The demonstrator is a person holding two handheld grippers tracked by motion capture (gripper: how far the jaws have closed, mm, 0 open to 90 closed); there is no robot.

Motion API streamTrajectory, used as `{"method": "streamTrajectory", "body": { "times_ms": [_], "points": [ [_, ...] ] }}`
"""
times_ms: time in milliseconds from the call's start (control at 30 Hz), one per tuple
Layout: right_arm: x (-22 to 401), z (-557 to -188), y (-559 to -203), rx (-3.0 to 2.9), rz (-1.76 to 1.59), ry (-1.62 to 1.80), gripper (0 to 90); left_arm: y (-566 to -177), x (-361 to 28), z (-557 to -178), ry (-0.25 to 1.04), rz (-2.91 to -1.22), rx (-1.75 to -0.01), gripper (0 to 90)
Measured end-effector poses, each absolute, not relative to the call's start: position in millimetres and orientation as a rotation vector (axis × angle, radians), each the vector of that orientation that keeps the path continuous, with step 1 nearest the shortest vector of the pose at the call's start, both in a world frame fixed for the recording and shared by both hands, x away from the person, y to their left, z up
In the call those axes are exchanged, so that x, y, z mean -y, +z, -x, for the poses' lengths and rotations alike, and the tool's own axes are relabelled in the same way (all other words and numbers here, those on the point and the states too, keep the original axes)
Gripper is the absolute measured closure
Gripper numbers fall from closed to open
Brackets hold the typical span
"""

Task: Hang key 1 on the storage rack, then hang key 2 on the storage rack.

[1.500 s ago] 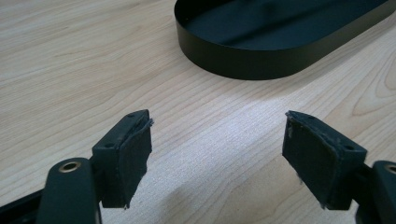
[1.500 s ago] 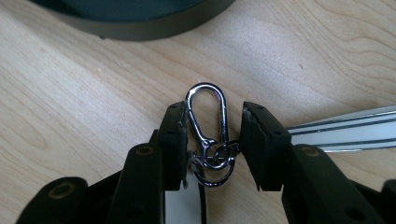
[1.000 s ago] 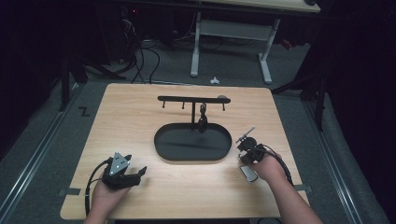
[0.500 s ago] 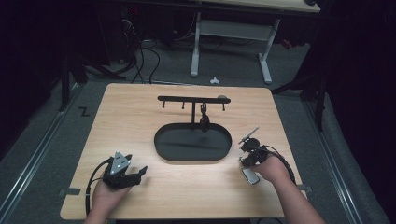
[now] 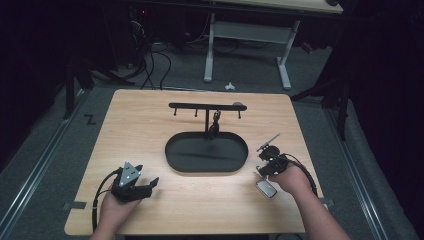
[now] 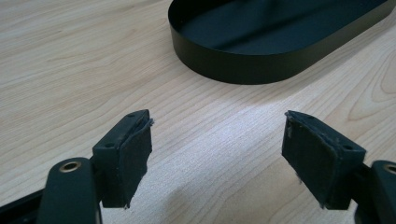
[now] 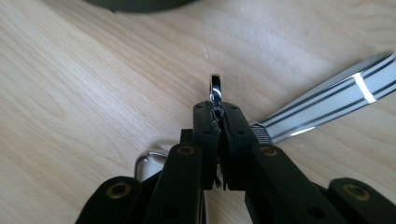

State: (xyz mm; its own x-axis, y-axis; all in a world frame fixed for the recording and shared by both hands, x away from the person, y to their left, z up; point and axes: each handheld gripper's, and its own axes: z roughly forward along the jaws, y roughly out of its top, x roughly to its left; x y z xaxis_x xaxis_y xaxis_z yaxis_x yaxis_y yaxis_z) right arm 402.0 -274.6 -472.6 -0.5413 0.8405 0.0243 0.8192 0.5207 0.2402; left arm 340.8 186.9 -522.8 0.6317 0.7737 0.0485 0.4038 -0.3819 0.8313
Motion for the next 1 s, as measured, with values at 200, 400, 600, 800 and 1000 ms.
{"method": "streamTrajectory", "body": {
  "times_ms": [200, 400, 600, 800, 1000],
  "points": [
    [276, -401, -452, -2.634, -1.433, 0.402, 86.5, -523, -184, -342, 0.555, -2.009, -0.916, 24.9],
    [277, -402, -436, -2.615, -1.439, 0.450, 86.5, -523, -183, -342, 0.551, -2.008, -0.912, 25.0],
    [278, -402, -425, -2.629, -1.450, 0.486, 86.4, -522, -182, -342, 0.550, -1.988, -0.900, 25.3],
    [283, -403, -409, -2.599, -1.447, 0.521, 86.5, -520, -183, -338, 0.565, -1.993, -0.883, 25.2],
    [281, -403, -393, -2.585, -1.434, 0.525, 86.5, -520, -185, -336, 0.574, -2.003, -0.882, 24.9]
  ]
}}
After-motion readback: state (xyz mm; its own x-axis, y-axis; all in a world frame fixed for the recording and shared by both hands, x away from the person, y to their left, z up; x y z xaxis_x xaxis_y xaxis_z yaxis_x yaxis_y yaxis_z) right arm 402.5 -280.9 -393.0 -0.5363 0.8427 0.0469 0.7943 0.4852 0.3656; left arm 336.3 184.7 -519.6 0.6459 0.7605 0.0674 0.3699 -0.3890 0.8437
